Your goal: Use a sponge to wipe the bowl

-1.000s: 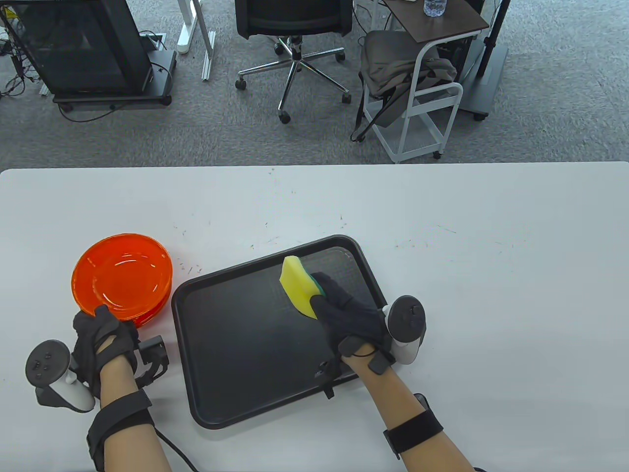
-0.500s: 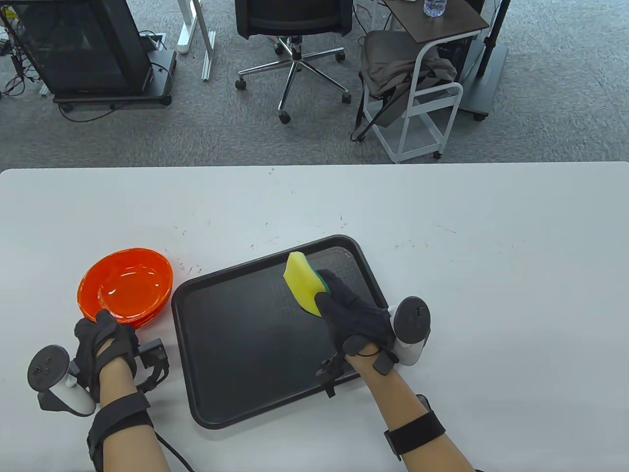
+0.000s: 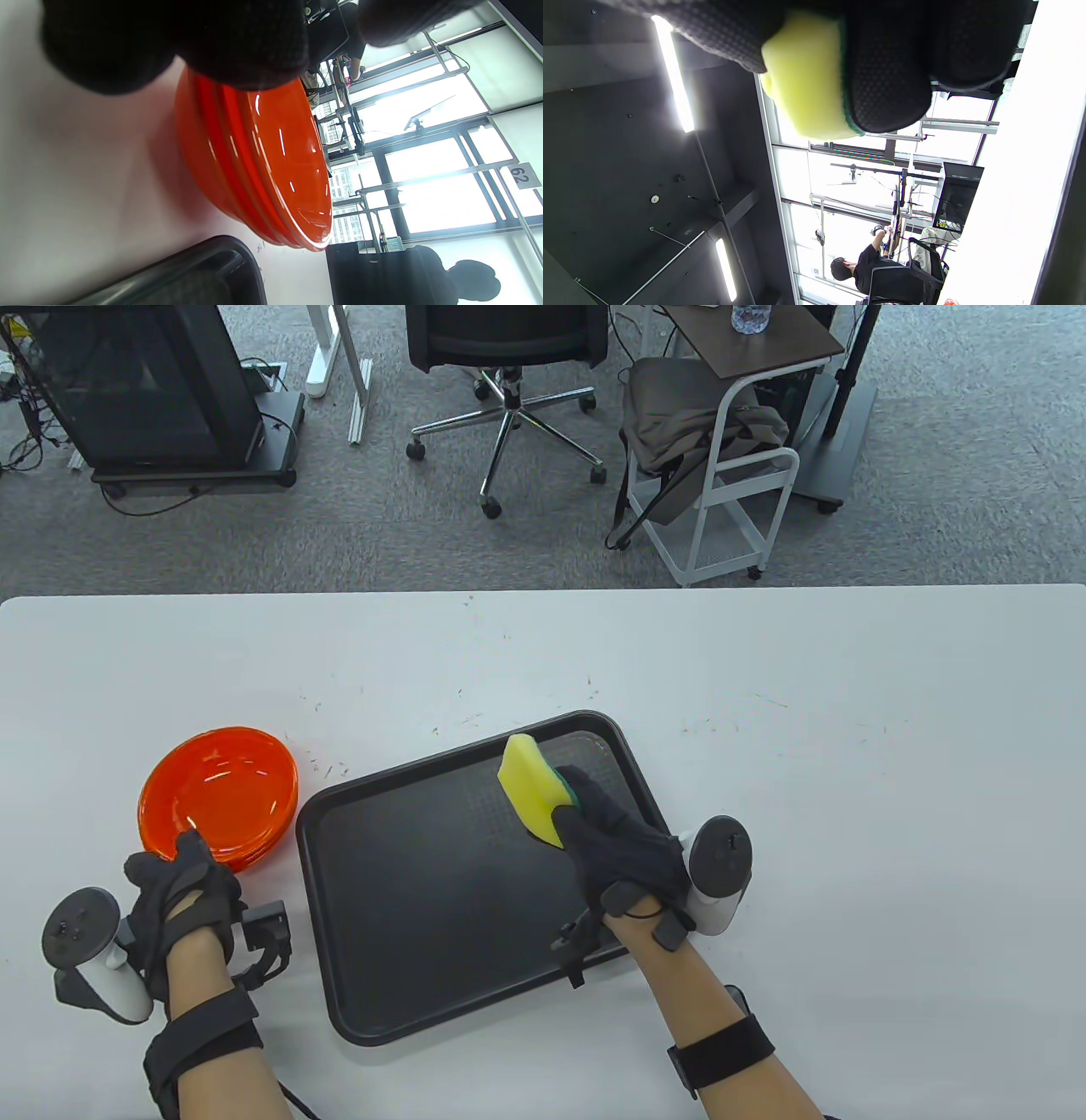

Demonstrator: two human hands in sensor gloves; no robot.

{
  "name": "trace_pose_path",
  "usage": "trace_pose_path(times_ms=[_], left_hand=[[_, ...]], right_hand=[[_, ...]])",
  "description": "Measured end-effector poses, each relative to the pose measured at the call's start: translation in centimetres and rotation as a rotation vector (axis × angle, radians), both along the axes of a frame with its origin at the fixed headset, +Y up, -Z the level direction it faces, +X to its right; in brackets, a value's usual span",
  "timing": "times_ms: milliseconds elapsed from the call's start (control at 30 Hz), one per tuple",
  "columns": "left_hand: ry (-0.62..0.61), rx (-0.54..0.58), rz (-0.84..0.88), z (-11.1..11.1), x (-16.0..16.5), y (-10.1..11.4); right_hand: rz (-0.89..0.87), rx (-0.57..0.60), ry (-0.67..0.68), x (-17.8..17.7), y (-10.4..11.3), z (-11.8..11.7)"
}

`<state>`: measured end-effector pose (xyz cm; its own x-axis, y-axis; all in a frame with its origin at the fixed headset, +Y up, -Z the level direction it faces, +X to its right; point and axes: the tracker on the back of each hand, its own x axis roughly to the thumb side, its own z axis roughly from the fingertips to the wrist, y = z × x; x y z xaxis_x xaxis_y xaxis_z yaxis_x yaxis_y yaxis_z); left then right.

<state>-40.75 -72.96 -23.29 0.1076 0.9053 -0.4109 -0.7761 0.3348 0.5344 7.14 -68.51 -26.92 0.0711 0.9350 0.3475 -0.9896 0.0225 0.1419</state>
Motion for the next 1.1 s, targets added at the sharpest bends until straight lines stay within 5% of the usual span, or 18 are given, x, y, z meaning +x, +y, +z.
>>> trace_pose_path(times_ms=[167, 333, 700, 1100], left_hand=[[-0.112, 0.079, -0.090, -0.8, 1.6, 2.2], [-0.376, 0.185, -0.263, -2.1, 5.9, 5.1], [-0.813, 0.248, -0.749, -2.6, 15.8, 7.2], [-0.843, 0.244, -0.873, -2.6, 16.9, 7.2]], right_hand=[[0.013, 0.006, 0.004, 0.0, 0.1, -0.1], [0.021, 0.011, -0.002, 0.1, 0.1, -0.2], [0.103, 0.054, -0.011, 0.7, 0.2, -0.5], [0.239, 0.095, -0.071, 2.1, 0.1, -1.0]])
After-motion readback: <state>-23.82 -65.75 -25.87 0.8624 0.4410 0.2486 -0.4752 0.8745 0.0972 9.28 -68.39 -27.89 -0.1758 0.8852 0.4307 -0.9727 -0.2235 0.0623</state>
